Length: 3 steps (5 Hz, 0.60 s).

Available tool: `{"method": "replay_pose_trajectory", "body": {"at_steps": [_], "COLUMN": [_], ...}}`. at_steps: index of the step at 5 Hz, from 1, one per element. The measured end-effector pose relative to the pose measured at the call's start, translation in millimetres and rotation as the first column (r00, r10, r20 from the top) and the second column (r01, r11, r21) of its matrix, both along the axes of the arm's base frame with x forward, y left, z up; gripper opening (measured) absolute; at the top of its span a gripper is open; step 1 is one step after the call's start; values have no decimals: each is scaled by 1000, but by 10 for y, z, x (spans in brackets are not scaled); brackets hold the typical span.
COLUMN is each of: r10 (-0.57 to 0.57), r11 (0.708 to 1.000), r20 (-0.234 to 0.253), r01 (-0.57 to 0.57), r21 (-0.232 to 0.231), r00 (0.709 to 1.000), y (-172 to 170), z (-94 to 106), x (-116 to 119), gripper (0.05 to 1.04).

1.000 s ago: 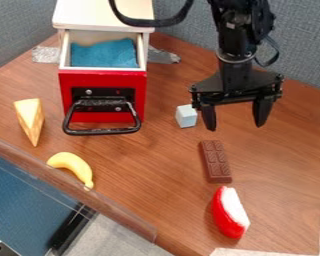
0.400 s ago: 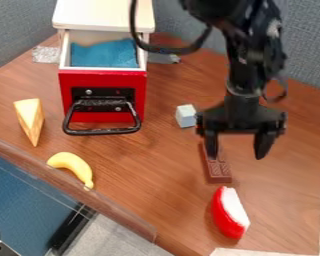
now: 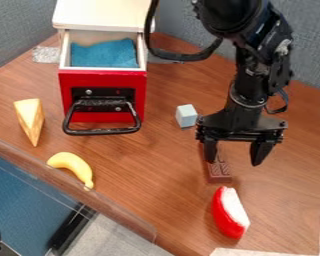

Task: Put the chocolate inside the drawer

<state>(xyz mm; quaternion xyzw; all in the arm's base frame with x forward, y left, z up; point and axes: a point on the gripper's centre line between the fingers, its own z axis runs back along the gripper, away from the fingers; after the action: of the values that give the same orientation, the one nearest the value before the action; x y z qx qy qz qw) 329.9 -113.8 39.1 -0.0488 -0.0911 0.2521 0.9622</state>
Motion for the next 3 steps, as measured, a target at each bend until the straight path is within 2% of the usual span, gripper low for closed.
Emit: {"method": "replay_pose_trajectory", "body": {"at_steps": [3], "r10": [-11], "r11": [1000], "r20": [11], "r01": [11], "r21": [22], "r00": [1000], "y": [98], "z": [6], "x": [43], "gripper": [1001]}}
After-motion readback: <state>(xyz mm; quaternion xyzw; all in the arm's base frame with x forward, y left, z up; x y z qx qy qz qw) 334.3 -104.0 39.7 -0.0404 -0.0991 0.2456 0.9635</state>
